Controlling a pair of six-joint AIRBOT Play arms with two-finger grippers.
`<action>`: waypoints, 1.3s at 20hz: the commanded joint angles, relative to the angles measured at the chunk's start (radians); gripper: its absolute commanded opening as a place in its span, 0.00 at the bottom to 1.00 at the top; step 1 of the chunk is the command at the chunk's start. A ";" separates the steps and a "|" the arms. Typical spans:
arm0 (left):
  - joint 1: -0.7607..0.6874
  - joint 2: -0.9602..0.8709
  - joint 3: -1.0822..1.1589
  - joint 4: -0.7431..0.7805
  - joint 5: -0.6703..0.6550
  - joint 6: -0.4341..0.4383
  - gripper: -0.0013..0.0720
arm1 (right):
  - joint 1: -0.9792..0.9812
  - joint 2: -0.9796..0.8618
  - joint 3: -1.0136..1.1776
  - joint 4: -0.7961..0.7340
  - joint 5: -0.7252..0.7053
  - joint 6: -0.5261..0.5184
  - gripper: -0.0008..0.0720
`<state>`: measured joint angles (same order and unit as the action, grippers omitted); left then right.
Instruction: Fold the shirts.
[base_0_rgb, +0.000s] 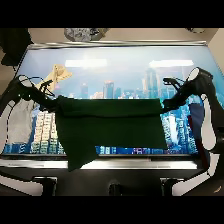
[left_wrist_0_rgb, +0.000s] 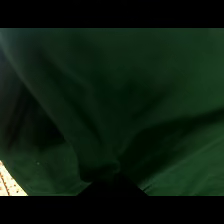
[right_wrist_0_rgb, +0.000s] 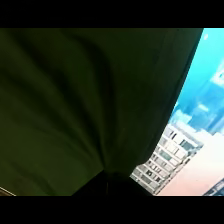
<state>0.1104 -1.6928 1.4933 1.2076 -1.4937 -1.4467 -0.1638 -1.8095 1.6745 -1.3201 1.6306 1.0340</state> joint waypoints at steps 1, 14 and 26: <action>0.018 0.001 -0.047 0.005 0.009 -0.005 0.06 | 0.000 0.001 -0.067 0.027 -0.016 0.002 0.07; 0.167 0.190 -0.103 -0.029 -0.110 0.013 0.60 | -0.178 0.248 -0.161 0.052 0.115 0.004 0.73; 0.149 0.604 -0.990 -0.107 0.281 0.124 0.59 | -0.177 0.439 -0.624 0.036 -0.101 -0.055 0.70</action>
<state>0.2810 -1.1233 0.5873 1.1484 -1.3071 -1.3308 -0.3405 -1.3819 1.0775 -1.2942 1.5505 0.9867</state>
